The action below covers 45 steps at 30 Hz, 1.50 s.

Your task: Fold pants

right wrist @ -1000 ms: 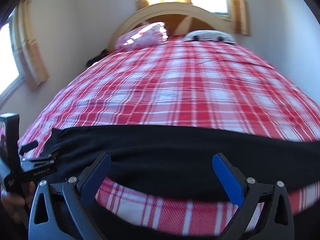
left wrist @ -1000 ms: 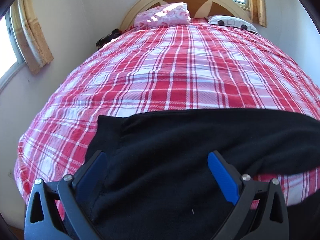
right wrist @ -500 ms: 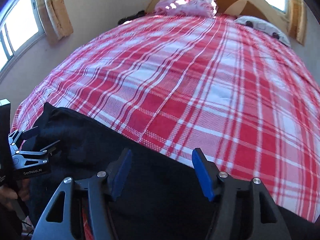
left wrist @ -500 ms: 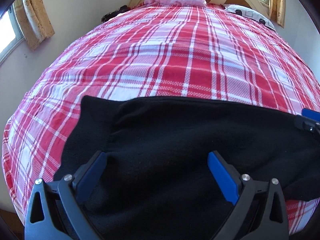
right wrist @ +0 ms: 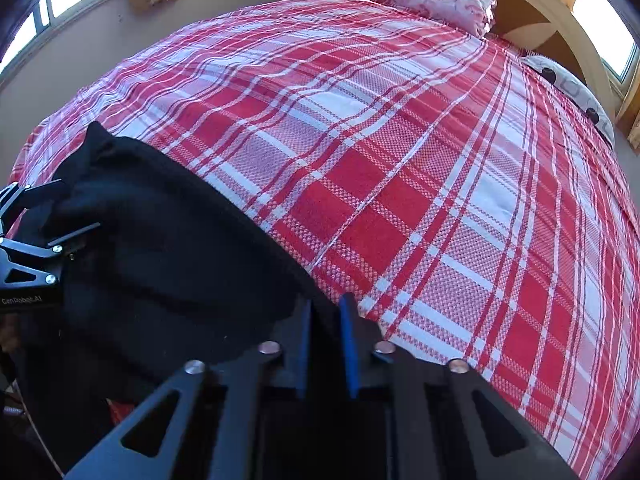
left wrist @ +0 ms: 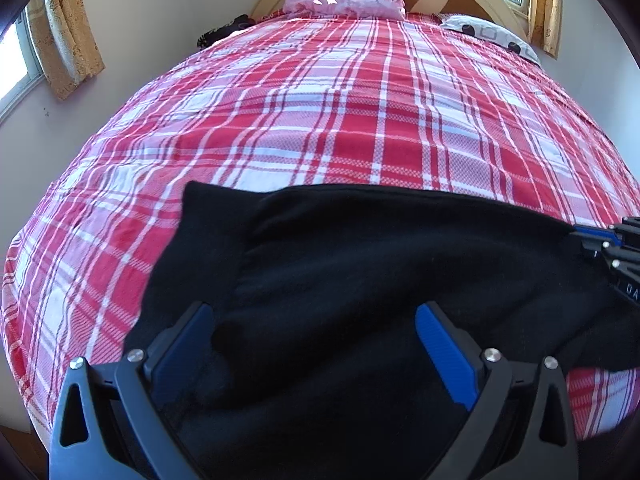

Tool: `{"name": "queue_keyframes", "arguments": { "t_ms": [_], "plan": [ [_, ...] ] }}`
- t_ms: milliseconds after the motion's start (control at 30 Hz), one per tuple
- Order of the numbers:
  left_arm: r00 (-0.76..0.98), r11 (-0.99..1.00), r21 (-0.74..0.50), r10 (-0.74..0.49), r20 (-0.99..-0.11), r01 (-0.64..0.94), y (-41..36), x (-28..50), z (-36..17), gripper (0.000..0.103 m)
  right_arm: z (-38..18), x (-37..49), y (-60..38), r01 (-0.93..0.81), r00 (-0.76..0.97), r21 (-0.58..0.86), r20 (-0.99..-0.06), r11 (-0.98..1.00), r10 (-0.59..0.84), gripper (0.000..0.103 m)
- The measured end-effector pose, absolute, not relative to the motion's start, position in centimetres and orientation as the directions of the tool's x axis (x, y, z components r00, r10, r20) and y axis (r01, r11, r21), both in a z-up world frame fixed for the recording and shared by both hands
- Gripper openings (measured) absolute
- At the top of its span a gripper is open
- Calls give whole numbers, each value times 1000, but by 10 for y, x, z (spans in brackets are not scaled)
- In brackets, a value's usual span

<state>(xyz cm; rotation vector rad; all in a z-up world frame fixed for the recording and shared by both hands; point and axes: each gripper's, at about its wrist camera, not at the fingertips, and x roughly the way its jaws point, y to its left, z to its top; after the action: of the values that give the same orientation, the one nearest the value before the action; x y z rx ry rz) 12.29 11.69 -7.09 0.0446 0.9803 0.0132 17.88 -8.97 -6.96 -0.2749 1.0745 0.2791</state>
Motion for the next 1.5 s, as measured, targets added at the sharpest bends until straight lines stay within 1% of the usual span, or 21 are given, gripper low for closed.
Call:
{"name": "queue_keyframes", "arguments": {
  "t_ms": [33,167,400,567,667,733,800,900,967,1000,1033,1067,1100,1133,1200,1267,1333,1400,1433,1467,1500],
  "plan": [
    [564,999,36,23,-825,12,121,118,-68,103,-66,175,-90,-344,456,-80,-885,936,92,5],
    [595,1000,27,13,-804,14,134,103,-61,103,-37,150,-91,-320,511,-13,-845,947,160,5],
    [624,999,-27,-41,-781,31,151,76,-52,103,1,67,-69,-369,592,40,-760,929,268,5],
    [641,998,-54,-61,-765,30,164,61,-46,103,-14,-4,-49,-421,571,125,-733,899,369,2],
    [656,997,-68,-69,-751,27,170,60,-34,103,-33,-30,-31,-451,550,115,-745,885,378,2],
    [670,997,-69,-69,-739,26,172,65,-23,103,-49,-38,-23,-444,540,93,-766,891,349,2],
    [680,998,-57,-54,-731,18,173,71,-13,103,-50,-34,-24,-433,540,127,-756,892,370,2],
    [700,999,-38,-30,-714,4,173,78,-4,103,-30,-14,-42,-382,579,204,-707,902,405,2],
    [709,1000,-17,-10,-705,-2,171,79,-5,103,-13,7,-57,-353,608,286,-653,891,451,4],
    [709,1000,-6,-3,-705,-2,170,80,-7,103,-6,19,-62,-347,613,330,-629,878,478,13],
    [707,1000,-2,-2,-707,1,170,80,-9,103,-2,34,-65,-339,612,365,-614,867,498,42],
    [702,1000,2,-2,-712,5,170,81,-12,103,0,55,-67,-324,605,403,-608,856,515,60],
    [697,1000,4,-3,-717,8,172,82,-15,103,-1,68,-67,-314,606,420,-602,852,520,82],
    [695,1000,3,-3,-719,7,173,81,-17,103,-4,85,-68,-298,618,446,-584,844,527,83],
    [691,1000,4,4,-723,-2,179,80,-20,103,-12,113,-64,-281,608,451,-599,847,520,83],
    [688,1000,7,14,-726,-14,186,79,-21,103,-28,148,-59,-248,564,446,-655,860,503,79],
    [687,999,10,30,-726,-33,195,79,-21,103,-56,184,-49,-212,460,479,-720,852,519,58],
    [686,999,5,39,-726,-52,204,77,-20,103,-79,203,-38,-194,375,503,-756,843,537,53],
    [686,998,1,43,-726,-61,209,76,-20,103,-90,209,-26,-206,325,514,-766,832,554,37],
    [686,998,-1,47,-726,-69,212,76,-20,103,-93,206,-20,-216,323,507,-769,834,552,29],
    [687,997,-5,49,-725,-77,216,74,-20,103,-92,205,-13,-237,329,498,-767,834,551,11]
  ]
}}
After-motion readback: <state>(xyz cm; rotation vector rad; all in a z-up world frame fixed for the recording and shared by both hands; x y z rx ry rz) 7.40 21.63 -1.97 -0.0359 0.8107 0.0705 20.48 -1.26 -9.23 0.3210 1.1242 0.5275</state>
